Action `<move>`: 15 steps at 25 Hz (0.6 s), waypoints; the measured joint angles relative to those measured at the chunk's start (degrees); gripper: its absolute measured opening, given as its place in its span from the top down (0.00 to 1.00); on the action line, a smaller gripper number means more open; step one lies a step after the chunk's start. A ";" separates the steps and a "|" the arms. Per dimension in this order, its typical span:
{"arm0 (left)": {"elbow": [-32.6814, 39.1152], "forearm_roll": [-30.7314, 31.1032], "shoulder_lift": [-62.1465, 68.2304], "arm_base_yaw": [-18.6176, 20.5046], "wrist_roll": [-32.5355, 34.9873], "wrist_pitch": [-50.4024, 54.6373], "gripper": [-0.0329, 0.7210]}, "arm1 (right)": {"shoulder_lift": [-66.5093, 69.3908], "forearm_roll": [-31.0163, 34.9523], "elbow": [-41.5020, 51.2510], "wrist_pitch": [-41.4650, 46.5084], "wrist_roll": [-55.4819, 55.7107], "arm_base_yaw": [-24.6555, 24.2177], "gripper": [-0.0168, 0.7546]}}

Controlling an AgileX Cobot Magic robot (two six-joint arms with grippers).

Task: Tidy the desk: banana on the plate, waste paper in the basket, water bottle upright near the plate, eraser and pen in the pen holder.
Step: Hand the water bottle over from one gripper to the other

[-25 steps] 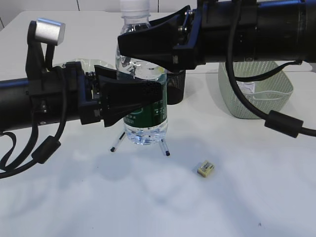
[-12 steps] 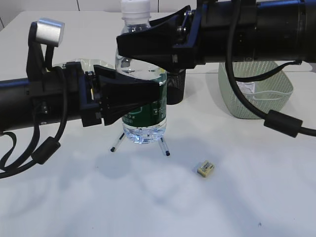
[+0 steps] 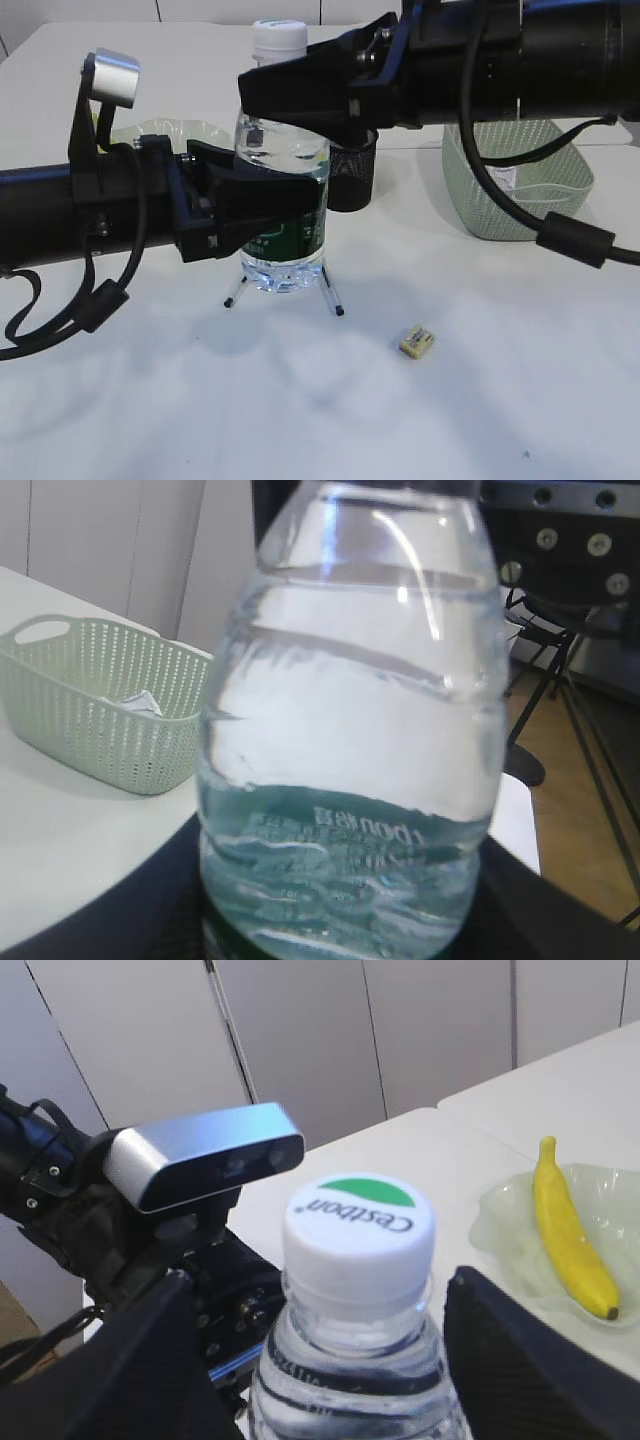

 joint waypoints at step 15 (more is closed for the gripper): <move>0.10 -1.57 0.00 5.50 0.39 2.15 0.43 | -0.21 -15.39 -0.56 -1.33 13.58 0.02 0.24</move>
